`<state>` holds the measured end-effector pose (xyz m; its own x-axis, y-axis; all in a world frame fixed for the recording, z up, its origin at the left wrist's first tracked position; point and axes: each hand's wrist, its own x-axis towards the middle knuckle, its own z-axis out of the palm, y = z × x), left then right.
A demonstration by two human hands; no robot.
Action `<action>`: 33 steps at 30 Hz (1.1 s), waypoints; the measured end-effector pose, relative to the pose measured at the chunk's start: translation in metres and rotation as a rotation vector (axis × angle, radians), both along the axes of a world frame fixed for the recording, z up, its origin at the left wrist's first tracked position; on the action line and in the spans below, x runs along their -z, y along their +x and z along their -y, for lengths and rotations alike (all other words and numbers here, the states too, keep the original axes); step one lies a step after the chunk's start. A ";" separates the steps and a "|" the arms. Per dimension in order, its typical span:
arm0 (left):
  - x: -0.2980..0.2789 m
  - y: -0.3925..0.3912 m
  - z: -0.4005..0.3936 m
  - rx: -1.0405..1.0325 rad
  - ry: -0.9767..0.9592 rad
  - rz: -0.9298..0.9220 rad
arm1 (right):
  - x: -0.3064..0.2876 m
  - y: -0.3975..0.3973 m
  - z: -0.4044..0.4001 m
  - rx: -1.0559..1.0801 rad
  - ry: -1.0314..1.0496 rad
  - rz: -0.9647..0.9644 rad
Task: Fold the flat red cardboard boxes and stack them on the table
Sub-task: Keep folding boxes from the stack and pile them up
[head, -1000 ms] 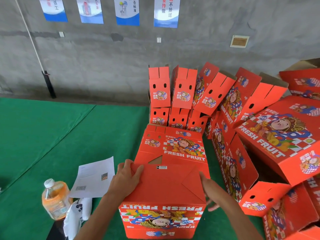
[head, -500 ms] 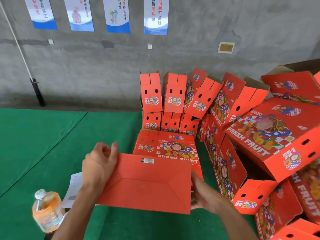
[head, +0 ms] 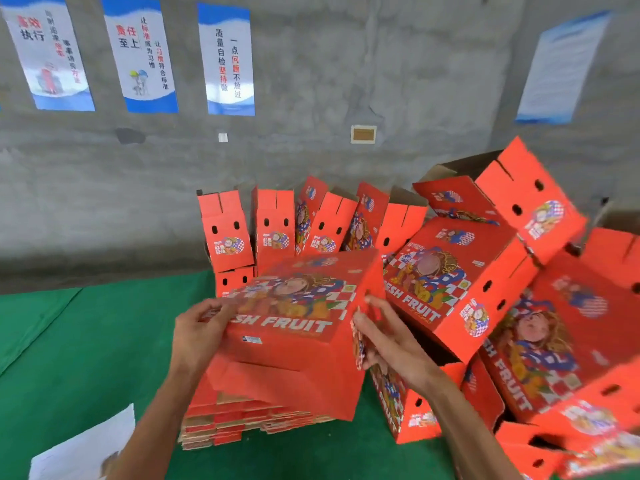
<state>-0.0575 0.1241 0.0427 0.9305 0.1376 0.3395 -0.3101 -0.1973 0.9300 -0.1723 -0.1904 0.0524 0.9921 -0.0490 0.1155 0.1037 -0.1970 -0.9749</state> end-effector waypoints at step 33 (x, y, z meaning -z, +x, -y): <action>-0.239 -0.071 0.626 0.999 -0.081 0.454 | -0.224 -0.093 0.406 0.935 -1.202 0.526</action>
